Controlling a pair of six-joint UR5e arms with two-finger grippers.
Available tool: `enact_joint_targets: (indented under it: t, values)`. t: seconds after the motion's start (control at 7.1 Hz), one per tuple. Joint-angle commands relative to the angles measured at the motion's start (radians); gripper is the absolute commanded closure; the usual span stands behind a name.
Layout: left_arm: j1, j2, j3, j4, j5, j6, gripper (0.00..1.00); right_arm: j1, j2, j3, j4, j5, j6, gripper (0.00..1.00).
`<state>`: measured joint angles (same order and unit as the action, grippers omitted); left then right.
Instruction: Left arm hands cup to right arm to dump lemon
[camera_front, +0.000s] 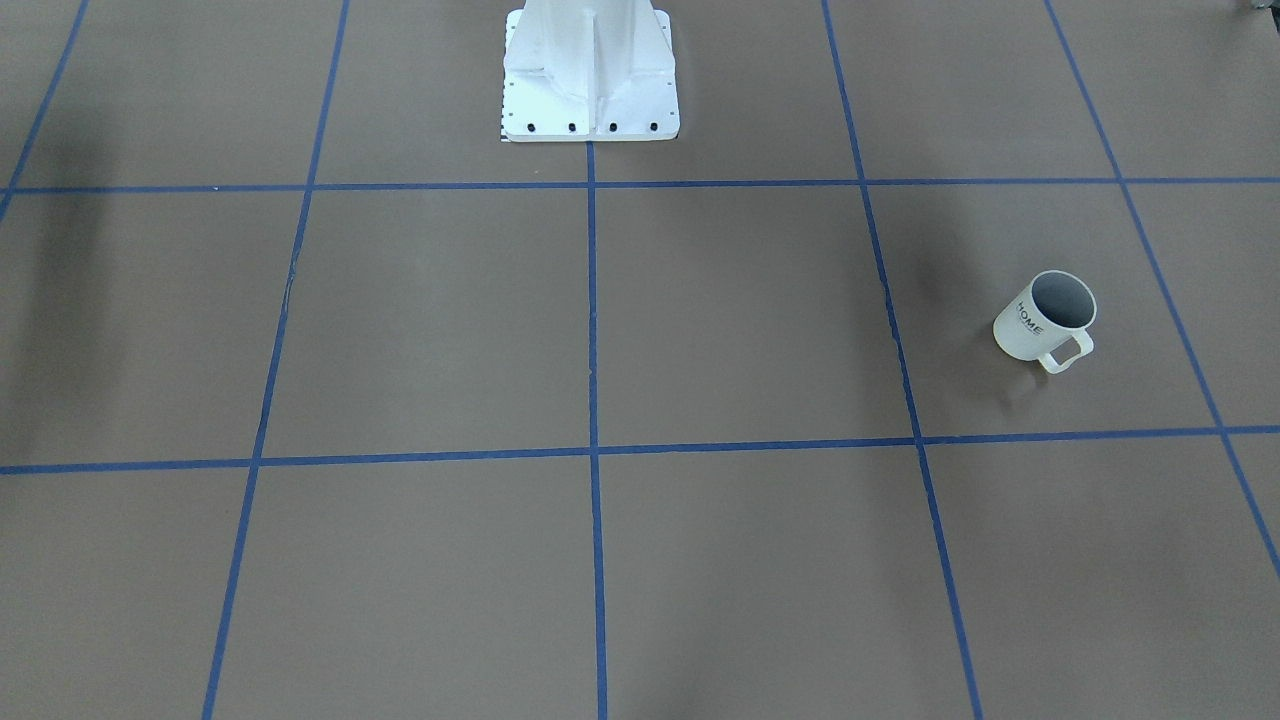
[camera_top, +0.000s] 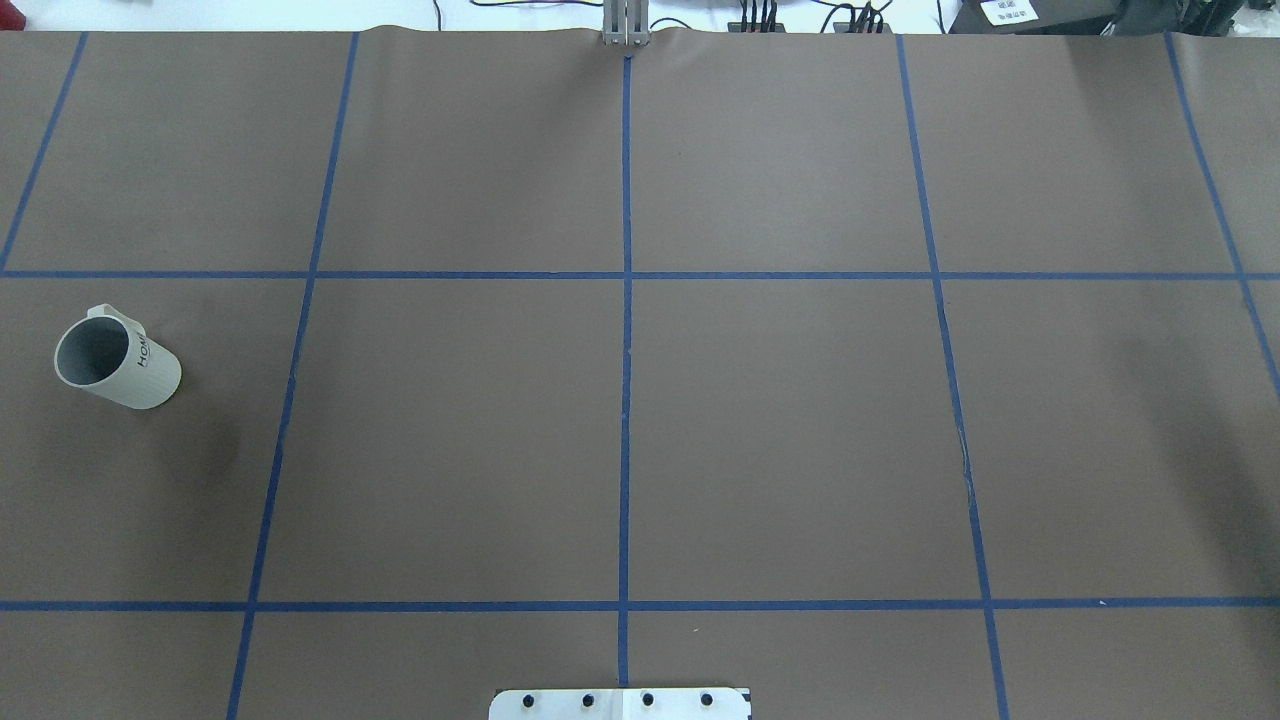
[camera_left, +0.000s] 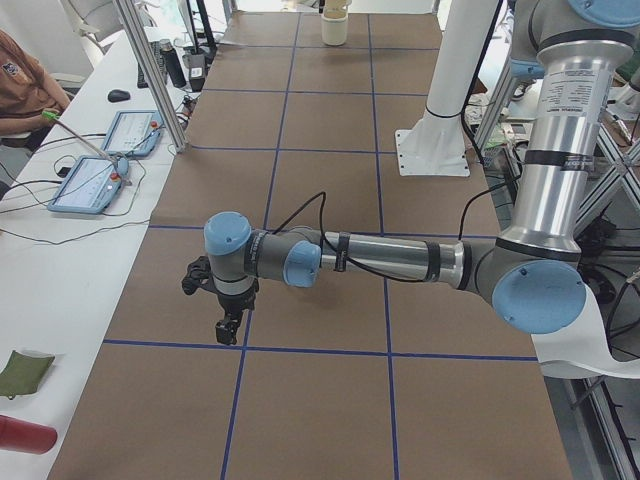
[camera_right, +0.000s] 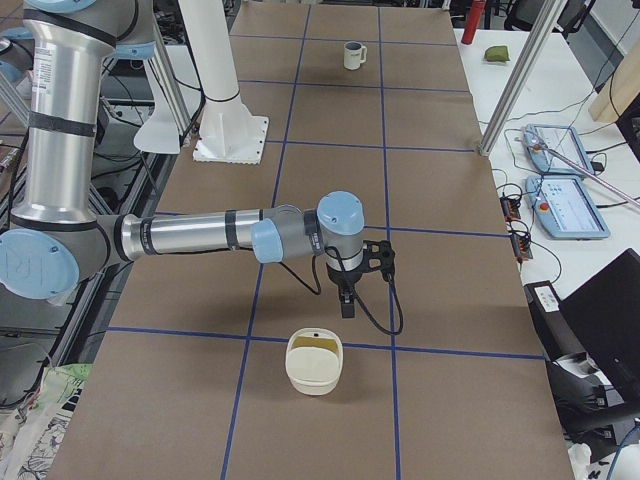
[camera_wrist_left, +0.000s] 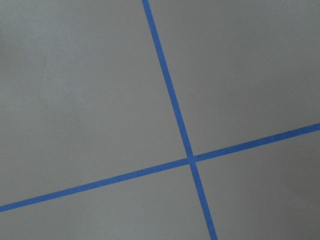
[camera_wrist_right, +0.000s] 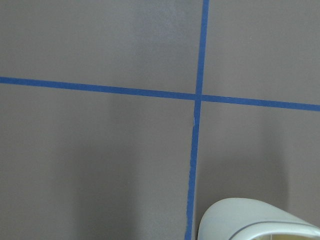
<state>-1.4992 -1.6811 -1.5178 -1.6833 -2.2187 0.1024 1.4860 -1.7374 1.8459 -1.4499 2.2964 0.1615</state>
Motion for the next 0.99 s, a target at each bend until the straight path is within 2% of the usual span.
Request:
enact_joint_targets:
  t: [0.0,0.28,0.56,0.84]
  values:
    - [-0.019,0.017,0.001,0.004,-0.007,0.003,0.0,0.057,-0.007,-0.004,-0.01,0.052,-0.005,0.0]
    - [-0.024,0.018,-0.002,0.008,-0.01,0.002,0.0,0.063,-0.001,-0.005,-0.053,0.064,-0.008,0.0]
    - [-0.055,0.049,-0.005,0.008,-0.06,0.003,0.0,0.063,0.004,-0.005,-0.053,0.08,-0.007,0.0]
    - [-0.084,0.063,-0.045,0.014,-0.07,0.002,0.0,0.063,0.01,-0.005,-0.053,0.078,-0.007,0.0]
